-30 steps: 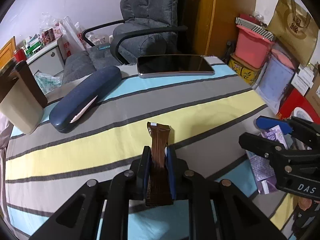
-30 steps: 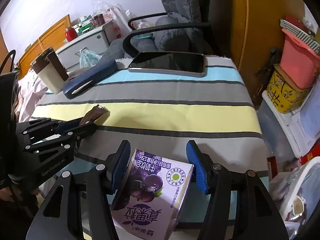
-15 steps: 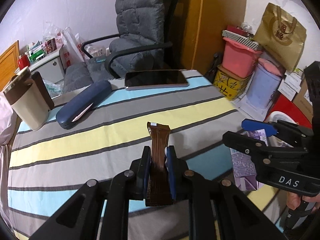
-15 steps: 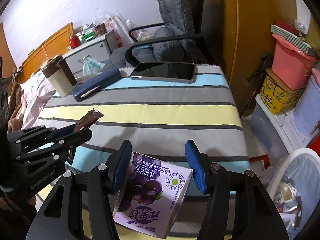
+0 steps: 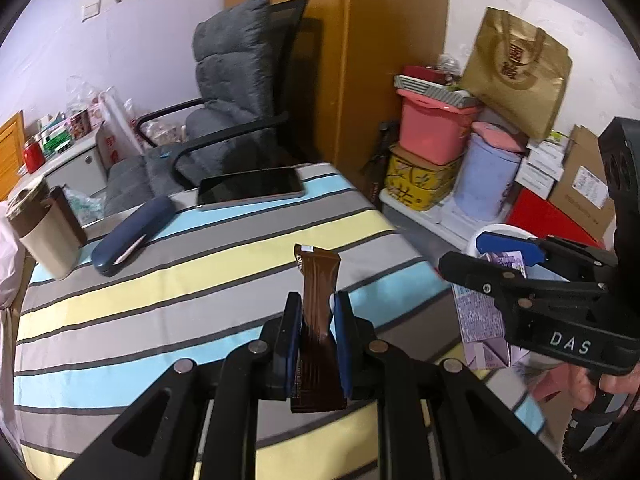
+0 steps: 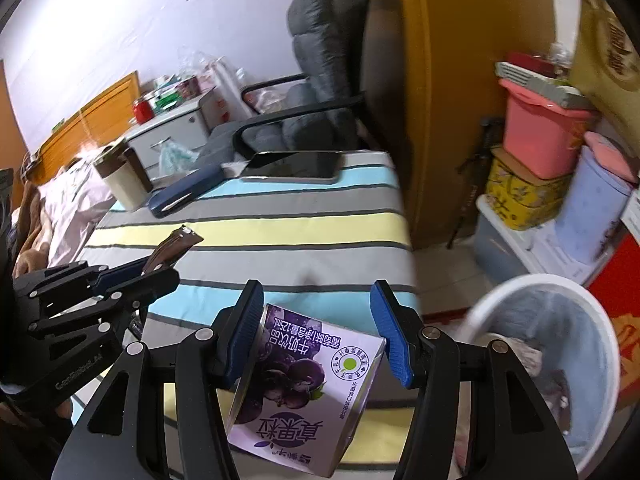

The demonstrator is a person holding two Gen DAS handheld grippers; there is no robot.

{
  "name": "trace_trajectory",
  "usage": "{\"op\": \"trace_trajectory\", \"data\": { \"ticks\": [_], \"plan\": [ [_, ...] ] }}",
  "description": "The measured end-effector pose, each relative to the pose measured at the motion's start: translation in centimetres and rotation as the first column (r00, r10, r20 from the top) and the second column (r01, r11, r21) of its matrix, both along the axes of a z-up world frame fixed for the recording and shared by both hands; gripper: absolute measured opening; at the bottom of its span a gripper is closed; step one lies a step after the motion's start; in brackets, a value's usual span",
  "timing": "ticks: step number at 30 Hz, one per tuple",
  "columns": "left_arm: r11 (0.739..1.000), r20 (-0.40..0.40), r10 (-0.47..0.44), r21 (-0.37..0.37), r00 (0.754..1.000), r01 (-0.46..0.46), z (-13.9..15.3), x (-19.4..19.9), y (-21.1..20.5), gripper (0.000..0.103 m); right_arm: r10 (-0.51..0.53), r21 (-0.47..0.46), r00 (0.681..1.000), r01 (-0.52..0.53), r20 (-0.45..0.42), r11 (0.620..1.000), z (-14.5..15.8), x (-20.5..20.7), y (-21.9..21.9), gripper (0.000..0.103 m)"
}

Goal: Collect trash
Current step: 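Carry the juice box and snack stick over the bin and open both tools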

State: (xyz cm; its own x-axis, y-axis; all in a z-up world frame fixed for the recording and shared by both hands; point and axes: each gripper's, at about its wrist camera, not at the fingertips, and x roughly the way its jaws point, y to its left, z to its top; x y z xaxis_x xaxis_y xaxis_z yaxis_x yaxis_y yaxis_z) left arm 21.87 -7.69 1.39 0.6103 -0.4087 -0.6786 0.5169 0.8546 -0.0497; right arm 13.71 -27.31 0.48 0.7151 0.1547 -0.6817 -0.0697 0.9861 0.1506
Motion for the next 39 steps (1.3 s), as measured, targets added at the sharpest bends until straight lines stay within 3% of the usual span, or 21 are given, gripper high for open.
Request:
{"op": "trace_trajectory", "data": {
  "ticks": [16, 30, 39],
  "plan": [
    [0.981, 0.01, -0.189, -0.035, 0.982, 0.189, 0.8, -4.9, -10.9, 0.017, -0.167, -0.026, 0.986, 0.168, 0.028, 0.985, 0.4, -4.8, -8.9, 0.057],
    [0.953, -0.106, -0.301, -0.007, 0.948, 0.302, -3.5, -6.4, -19.4, 0.018, -0.286, -0.056, 0.957, 0.283, -0.051, 0.957, -2.6, -5.9, -15.5, 0.058],
    [0.952, -0.136, -0.303, 0.0, 0.943, 0.306, -4.5, -6.5, -21.0, 0.019, -0.295, -0.07, 0.953, 0.29, -0.074, 0.954, -3.9, -5.6, -17.1, 0.058]
  ]
}}
